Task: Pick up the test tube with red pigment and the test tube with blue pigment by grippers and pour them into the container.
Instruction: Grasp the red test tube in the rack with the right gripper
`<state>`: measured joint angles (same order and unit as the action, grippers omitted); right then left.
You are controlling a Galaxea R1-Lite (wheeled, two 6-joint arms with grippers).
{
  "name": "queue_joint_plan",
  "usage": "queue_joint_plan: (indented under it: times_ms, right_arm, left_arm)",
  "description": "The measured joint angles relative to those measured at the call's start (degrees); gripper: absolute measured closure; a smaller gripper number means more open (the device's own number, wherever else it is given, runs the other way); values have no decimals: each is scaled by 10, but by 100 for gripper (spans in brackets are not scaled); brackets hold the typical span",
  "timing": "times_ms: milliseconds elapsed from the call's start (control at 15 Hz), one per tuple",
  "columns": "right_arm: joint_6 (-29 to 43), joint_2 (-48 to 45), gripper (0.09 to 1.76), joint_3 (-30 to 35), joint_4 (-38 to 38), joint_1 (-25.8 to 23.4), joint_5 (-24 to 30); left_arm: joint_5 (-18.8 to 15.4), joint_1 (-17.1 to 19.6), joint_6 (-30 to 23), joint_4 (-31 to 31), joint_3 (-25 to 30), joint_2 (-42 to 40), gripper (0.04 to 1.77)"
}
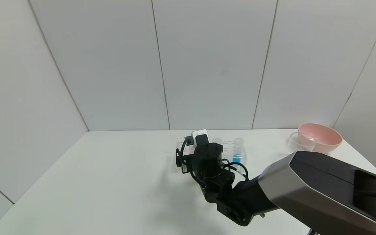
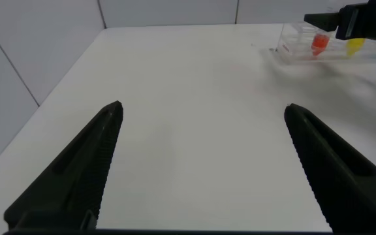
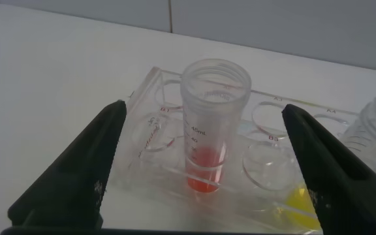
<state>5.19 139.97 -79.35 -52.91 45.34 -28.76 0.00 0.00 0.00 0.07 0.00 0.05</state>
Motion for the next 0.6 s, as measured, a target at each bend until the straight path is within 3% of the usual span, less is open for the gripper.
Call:
queue_joint_plan:
  times_ms: [333,600]
  right_arm:
    - [-4,5,14,-13,1,-3,1]
    - [-4,-1,76,-10,0,-3,-2]
  left_arm:
    - [0,0,0,0,0,0,5]
    - [0,0,0,0,0,0,5]
